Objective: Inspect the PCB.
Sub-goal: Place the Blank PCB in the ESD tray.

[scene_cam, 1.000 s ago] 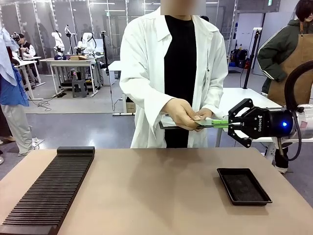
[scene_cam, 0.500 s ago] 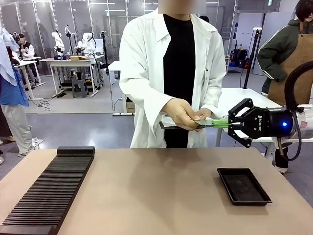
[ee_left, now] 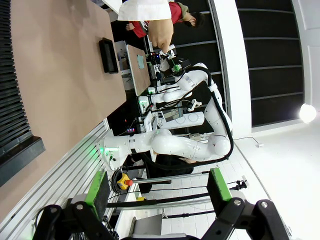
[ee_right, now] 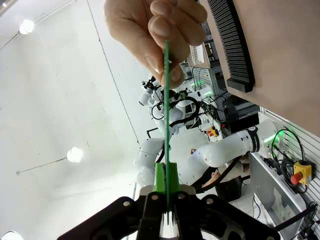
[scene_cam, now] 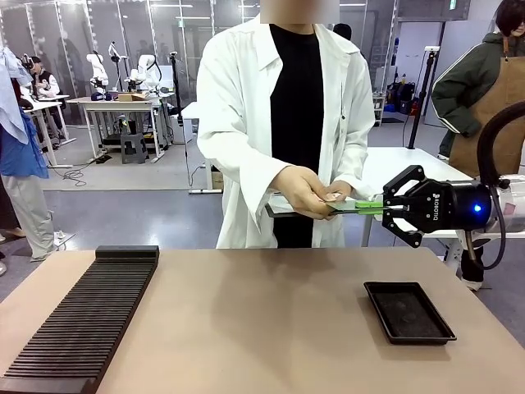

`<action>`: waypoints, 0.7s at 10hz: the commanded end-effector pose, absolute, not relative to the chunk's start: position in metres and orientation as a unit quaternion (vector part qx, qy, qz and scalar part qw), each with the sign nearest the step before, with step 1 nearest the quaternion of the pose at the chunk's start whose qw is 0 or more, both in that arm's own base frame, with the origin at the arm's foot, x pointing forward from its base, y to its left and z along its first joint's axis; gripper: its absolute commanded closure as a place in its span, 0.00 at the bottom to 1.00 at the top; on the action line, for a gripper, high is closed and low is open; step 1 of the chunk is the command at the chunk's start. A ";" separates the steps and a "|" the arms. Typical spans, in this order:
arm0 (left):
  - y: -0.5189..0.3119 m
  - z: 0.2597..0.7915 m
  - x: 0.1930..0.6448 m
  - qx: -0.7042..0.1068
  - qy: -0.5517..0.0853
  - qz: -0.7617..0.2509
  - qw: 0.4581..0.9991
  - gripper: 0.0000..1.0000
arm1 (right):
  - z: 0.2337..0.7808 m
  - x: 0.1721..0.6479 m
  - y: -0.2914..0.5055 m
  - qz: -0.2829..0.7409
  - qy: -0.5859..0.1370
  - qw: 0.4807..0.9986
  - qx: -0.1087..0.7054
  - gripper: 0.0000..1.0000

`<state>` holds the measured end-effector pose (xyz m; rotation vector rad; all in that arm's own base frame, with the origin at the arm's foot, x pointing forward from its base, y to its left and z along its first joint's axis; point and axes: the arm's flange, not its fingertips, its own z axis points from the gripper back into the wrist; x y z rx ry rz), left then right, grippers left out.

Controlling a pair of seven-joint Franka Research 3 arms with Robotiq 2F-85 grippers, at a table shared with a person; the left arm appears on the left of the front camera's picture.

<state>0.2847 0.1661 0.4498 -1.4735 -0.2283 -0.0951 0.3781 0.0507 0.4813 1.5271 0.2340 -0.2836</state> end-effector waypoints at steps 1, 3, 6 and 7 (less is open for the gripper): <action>0.165 0.453 0.281 -0.668 -0.099 -0.043 0.736 0.00 | 0.482 0.378 0.051 -0.127 0.105 0.707 0.688 1.00; 0.165 0.453 0.281 -0.668 -0.099 -0.043 0.736 0.00 | 0.482 0.378 0.051 -0.127 0.105 0.707 0.688 1.00; 0.165 0.453 0.281 -0.668 -0.099 -0.043 0.736 0.00 | 0.482 0.378 0.051 -0.127 0.105 0.707 0.688 1.00; 0.165 0.453 0.281 -0.668 -0.099 -0.043 0.736 0.00 | 0.482 0.378 0.051 -0.127 0.105 0.707 0.688 1.00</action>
